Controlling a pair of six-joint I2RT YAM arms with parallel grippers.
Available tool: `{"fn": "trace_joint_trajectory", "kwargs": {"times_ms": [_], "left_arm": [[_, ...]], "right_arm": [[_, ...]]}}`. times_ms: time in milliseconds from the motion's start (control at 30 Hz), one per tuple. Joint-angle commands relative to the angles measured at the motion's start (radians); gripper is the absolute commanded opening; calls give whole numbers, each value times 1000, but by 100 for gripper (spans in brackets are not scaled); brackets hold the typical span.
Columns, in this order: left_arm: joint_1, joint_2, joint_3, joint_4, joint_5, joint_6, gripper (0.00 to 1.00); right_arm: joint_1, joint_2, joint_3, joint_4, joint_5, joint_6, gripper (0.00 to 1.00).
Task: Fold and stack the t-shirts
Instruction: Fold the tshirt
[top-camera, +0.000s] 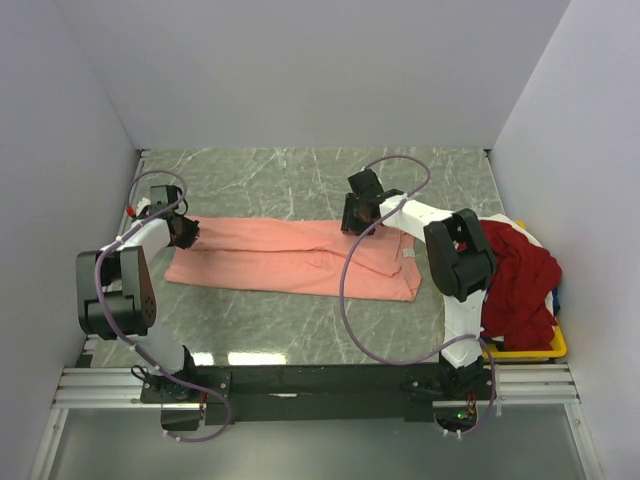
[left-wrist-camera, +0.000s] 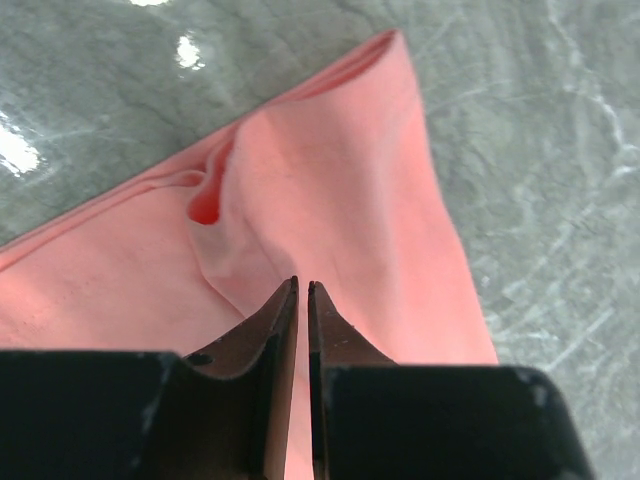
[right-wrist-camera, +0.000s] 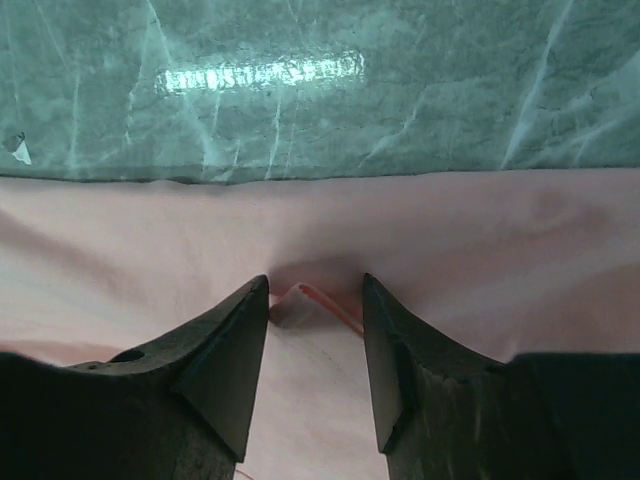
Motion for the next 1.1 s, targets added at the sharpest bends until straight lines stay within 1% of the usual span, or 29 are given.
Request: {"fn": "trace_joint_trajectory", "kwargs": {"times_ms": [0, 67, 100, 133, 200, 233, 300, 400, 667, 933, 1033, 1067], "left_arm": [[-6, -59, 47, -4, 36, 36, 15], [-8, -66, 52, -8, 37, 45, 15], [-8, -75, 53, -10, 37, 47, 15], [-9, -80, 55, -13, 39, 48, 15], [-9, -94, 56, -16, 37, 56, 15], [-9, -98, 58, -17, 37, 57, 15], [-9, -111, 59, -22, 34, 65, 15], [-9, -123, 61, -27, 34, 71, 14], [-9, -143, 55, -30, 49, 82, 14], [-9, -157, 27, -21, 72, 89, 14], [-9, -164, 12, -13, 92, 97, 15], [-11, -172, 1, -4, 106, 99, 16]], "right_arm": [[15, -5, 35, -4, 29, -18, 49], [29, -13, 21, 2, 31, -15, 47], [32, -22, 18, 1, 34, -12, 44], [38, -28, 12, 1, 34, -11, 36], [47, -55, -12, 6, 34, -6, 29], [49, -66, -21, 10, 31, -3, 22], [55, -98, -54, 16, 21, 5, 15], [63, -146, -98, 19, 18, 17, 9], [116, -275, -225, 41, 15, 57, 7], [205, -316, -295, 62, 29, 124, 7], [244, -309, -308, 70, 50, 155, 12], [251, -307, -315, 73, 55, 167, 17]]}}
